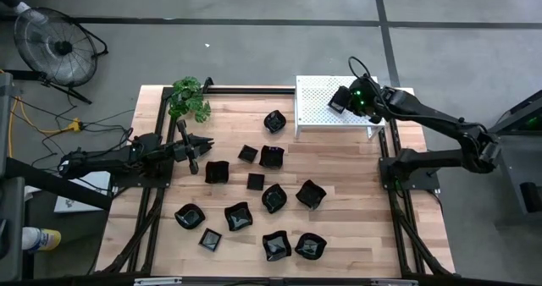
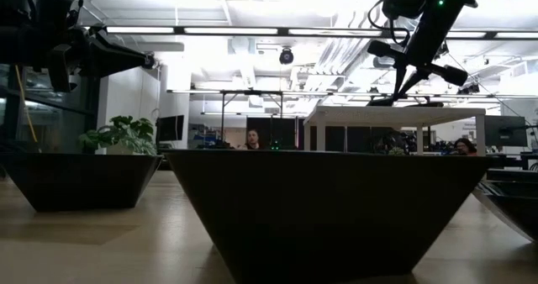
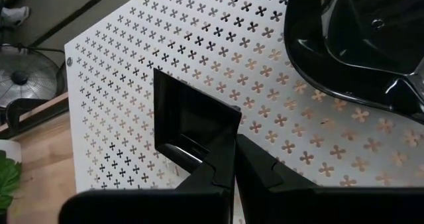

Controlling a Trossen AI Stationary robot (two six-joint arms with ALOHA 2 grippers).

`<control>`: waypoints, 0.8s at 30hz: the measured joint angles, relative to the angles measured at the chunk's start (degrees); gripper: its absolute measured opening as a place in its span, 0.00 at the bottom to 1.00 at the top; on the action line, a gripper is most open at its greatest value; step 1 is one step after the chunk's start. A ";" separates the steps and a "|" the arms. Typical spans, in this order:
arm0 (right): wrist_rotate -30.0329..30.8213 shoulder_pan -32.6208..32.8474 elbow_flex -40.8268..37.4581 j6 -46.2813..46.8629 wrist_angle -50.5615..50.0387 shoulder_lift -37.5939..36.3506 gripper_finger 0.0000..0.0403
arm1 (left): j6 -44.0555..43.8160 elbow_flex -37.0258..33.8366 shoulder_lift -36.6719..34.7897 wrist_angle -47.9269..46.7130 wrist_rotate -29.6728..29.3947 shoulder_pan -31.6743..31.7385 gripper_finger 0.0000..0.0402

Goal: Pick & Place Mini shaped plates
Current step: Put the square plate on the shelf

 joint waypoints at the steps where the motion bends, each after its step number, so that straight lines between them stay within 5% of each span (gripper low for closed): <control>1: -0.07 0.00 0.00 0.01 -0.02 0.00 0.00 | 0.00 0.00 0.00 0.00 0.00 0.02 0.11; 12: 0.01 0.00 0.00 -0.30 -0.03 0.00 0.01 | 0.00 0.00 0.00 -0.01 0.01 0.00 0.11; 24: 0.14 0.00 0.00 -1.06 -0.14 -0.14 0.24 | 0.00 0.00 0.00 -0.01 0.02 0.01 0.11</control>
